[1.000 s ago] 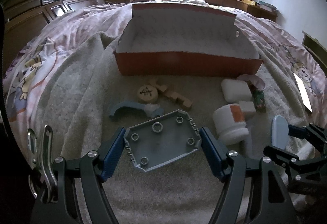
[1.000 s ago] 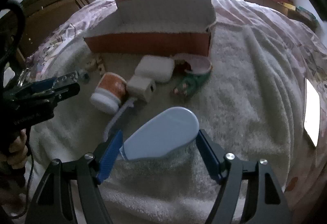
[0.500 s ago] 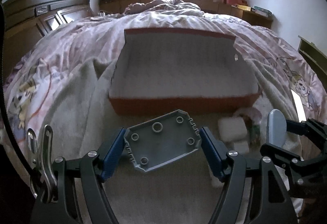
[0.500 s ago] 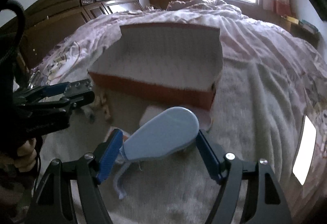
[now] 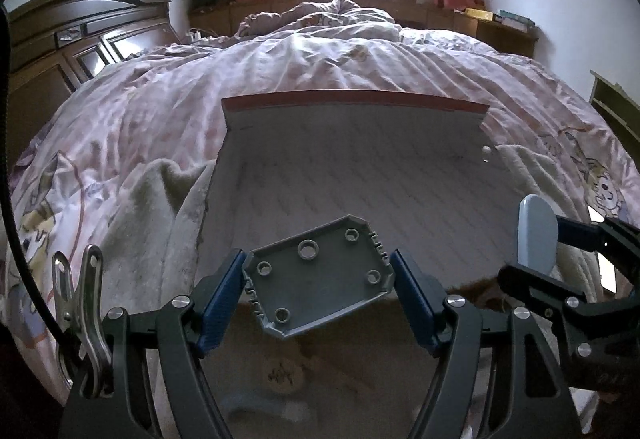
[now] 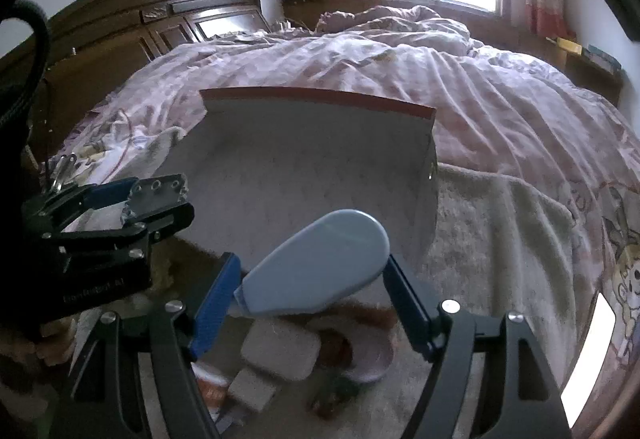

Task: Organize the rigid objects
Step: 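Carry the grey plate and blue tape over the box and lower them inside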

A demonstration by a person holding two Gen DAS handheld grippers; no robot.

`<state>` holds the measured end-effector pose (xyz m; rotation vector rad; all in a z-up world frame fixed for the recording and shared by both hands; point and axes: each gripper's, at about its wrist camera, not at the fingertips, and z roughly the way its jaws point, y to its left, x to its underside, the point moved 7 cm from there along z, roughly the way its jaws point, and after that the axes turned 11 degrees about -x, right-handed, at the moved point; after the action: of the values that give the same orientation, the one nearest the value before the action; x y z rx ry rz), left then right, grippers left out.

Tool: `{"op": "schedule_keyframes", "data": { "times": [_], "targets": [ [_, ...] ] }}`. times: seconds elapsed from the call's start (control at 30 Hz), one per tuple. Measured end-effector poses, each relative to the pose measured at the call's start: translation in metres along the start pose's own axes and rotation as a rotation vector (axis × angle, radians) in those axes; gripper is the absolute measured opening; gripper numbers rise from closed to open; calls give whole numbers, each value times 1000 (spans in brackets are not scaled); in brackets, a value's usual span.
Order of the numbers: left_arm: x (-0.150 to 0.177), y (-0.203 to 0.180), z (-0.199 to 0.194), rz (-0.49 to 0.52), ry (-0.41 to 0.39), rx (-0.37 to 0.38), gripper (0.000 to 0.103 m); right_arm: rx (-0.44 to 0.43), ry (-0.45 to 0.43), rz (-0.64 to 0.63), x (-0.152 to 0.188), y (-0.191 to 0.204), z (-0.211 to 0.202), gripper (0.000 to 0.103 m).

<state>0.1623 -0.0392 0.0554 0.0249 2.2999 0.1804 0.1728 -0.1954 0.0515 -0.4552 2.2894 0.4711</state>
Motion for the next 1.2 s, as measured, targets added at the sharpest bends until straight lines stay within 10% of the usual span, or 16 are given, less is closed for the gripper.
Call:
{"op": "schedule_keyframes", "data": {
  "times": [1.2],
  "targets": [
    [-6,-16,75,30,146,32,75,30,93,27,-20,-34,63,78]
  ]
}}
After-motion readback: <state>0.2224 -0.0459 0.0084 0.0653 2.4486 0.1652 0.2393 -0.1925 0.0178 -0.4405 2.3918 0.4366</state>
